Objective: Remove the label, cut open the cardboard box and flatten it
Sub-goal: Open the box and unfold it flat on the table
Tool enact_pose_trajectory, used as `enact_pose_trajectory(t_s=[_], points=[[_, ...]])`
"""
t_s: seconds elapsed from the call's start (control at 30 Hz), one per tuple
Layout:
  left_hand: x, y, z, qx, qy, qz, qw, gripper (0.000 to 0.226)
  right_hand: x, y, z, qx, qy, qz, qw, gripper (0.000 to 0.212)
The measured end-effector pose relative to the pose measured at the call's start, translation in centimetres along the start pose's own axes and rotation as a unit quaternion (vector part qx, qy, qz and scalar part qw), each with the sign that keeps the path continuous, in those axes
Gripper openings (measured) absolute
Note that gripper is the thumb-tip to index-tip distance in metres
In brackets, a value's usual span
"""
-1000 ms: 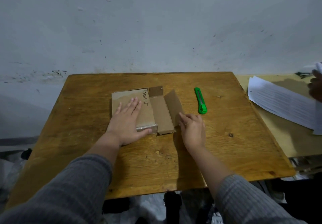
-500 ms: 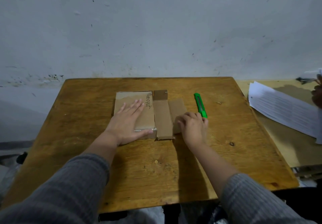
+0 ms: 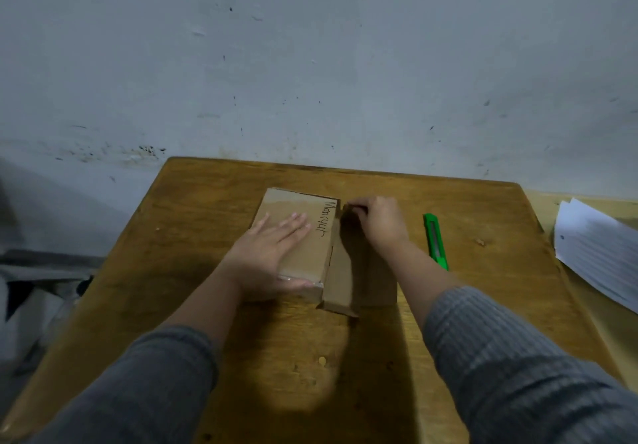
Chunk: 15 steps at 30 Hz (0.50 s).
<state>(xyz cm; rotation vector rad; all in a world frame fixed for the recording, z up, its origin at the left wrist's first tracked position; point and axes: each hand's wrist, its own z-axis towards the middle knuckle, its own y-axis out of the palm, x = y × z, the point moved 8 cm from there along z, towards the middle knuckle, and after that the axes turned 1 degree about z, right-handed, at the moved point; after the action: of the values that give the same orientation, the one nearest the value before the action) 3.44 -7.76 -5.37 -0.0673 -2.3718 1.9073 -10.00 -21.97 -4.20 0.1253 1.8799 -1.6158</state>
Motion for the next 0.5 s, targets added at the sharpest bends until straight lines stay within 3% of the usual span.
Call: enact_pose_trajectory(t_s=[0.1,0.2,0.3,0.4,0.5], points=[[-0.2,-0.3,-0.7,0.031,-0.013,0.049,0.998,0.100,0.8,-1.0,-1.5,0.027,0.011,0.018,0.999,0.026],[-1.1,-0.5,-2.3,0.099,-0.069,0.015,0.993,0.084,2.2,-2.5,-3.7,0.072,0.046,0.024,0.996,0.026],[-1.7,0.3,-4.2,0.129,-0.147,-0.104,0.975,0.068,3.2,-3.3,-6.4,0.101,0.074,0.043,0.991,0.026],[-0.8,1.5,-5.5,0.130,-0.190,-0.262,0.937,0.070,3.5,-2.4,-9.5,0.113,0.107,0.077,0.985,0.025],[0.2,1.9,-7.3,0.172,-0.216,-0.350,0.895,0.073,4.0,-1.4,-13.0,0.131,0.151,0.127,0.971,0.023]])
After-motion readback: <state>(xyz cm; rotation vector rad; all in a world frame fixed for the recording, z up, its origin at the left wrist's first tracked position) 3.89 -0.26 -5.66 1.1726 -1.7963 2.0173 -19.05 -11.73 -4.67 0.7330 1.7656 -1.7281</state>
